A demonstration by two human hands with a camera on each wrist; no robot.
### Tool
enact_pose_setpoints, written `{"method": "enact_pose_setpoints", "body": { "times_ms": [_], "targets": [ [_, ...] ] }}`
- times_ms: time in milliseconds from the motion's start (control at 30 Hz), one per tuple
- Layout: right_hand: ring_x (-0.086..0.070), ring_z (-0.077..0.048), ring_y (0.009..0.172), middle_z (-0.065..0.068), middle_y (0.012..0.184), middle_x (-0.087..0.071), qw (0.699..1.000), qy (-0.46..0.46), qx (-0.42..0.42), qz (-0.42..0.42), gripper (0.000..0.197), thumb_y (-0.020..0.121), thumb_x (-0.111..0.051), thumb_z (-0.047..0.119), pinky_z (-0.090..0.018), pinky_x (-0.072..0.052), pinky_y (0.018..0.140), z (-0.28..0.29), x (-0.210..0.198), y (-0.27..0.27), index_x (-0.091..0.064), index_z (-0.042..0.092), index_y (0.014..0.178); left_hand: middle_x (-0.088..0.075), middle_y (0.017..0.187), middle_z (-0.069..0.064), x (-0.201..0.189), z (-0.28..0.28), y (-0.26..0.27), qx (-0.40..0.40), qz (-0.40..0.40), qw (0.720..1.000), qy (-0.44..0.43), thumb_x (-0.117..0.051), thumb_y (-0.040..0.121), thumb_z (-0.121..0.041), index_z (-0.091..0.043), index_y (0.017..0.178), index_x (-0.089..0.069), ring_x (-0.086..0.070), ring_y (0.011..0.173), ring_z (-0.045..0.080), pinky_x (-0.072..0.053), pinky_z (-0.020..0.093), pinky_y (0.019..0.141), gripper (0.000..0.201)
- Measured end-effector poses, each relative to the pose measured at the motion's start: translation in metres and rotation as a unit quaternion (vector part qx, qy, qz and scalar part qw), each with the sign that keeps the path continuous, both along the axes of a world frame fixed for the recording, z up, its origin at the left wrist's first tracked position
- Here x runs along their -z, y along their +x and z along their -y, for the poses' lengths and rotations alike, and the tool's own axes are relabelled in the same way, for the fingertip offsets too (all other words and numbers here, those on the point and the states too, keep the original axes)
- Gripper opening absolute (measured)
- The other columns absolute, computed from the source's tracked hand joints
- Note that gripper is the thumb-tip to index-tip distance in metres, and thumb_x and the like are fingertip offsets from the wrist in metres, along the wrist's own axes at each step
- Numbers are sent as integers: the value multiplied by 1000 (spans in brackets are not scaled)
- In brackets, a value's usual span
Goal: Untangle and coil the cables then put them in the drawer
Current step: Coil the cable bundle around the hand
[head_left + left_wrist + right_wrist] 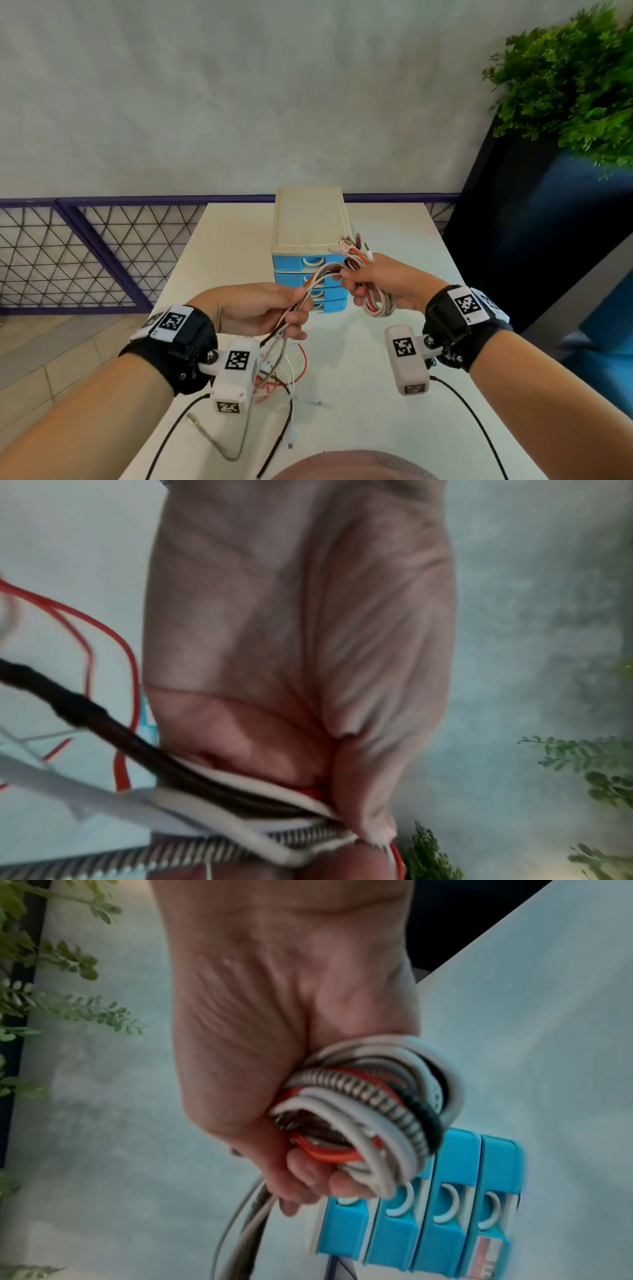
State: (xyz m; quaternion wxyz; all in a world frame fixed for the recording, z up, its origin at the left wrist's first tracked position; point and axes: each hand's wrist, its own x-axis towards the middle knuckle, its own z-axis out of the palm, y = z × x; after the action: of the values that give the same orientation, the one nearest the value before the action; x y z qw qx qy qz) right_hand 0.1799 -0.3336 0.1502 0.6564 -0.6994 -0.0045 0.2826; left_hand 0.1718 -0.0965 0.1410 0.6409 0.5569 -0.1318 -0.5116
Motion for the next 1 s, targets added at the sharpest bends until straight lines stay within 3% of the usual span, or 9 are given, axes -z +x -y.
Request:
{"method": "enact_pose_setpoints", "body": {
  "times_ms": [100,233,400,500,600,733,833,933,1000],
  "targets": [
    [-47,-11,51,-2,63,-53,998,11,67,17,25,98,-54,16,-27,-46,57,-9,10,3,-61,-6,105,-41,63,-4,1,13,-3,-60,51,996,29,-39,96,-33,-15,82,-45,-46,55,11,-52,28,80,23],
    [-53,-12,55,-2,66,-54,994,59,92,21,42,91,-52,52,-25,-49,58,-24,13,0,-59,10,86,-37,65,-1,-2,44,-17,-144,216,959,114,-28,103,-26,-14,83,-39,-41,52,11,-40,16,52,26],
    [-60,-13,48,-2,58,-59,986,130,86,-60,61,80,-47,68,-22,-50,47,-36,11,-7,-57,12,100,-41,62,-2,5,74,-24,-178,345,905,173,-33,102,-25,-21,76,-39,-38,46,10,-33,25,48,27],
    [-61,-15,54,-6,68,-57,985,137,82,-67,55,70,-64,58,-23,-51,50,-36,11,-7,-57,12,98,-44,68,-4,-3,79,-20,-118,438,853,259,-32,102,-26,-19,89,-43,-40,53,4,-33,18,50,19],
    [-62,-19,56,-10,68,-59,989,105,85,-59,28,79,-74,33,-26,-52,52,-39,13,-6,-60,10,85,-51,81,7,-10,80,-16,-50,473,818,323,-30,103,-25,-7,108,-49,-41,56,6,-32,19,50,28],
    [-60,-24,52,-12,60,-58,990,30,135,2,16,87,-63,17,-29,-50,51,-44,22,-3,-58,8,75,-56,71,12,-6,74,-8,-5,438,831,344,-30,102,-28,-7,85,-47,-50,53,20,-44,32,57,32],
    [-56,-24,59,-11,62,-56,978,-35,191,69,23,88,-59,17,-32,-47,57,-44,30,4,-56,9,67,-59,63,4,-6,71,-7,50,361,864,347,-29,102,-34,-7,86,-50,-56,50,15,-48,26,57,38],
    [-57,-17,53,-7,61,-56,965,19,260,45,26,92,-58,17,-34,-49,59,-39,36,11,-55,10,67,-52,58,4,-5,71,-13,65,270,909,311,-26,102,-39,-10,75,-51,-53,43,8,-44,18,51,47],
    [-60,-17,56,-6,59,-59,957,98,274,-7,27,94,-59,21,-32,-52,58,-40,35,10,-55,10,69,-49,60,3,0,68,-19,68,233,933,266,-25,101,-41,-12,75,-52,-52,50,10,-43,18,56,48]
  ]
}}
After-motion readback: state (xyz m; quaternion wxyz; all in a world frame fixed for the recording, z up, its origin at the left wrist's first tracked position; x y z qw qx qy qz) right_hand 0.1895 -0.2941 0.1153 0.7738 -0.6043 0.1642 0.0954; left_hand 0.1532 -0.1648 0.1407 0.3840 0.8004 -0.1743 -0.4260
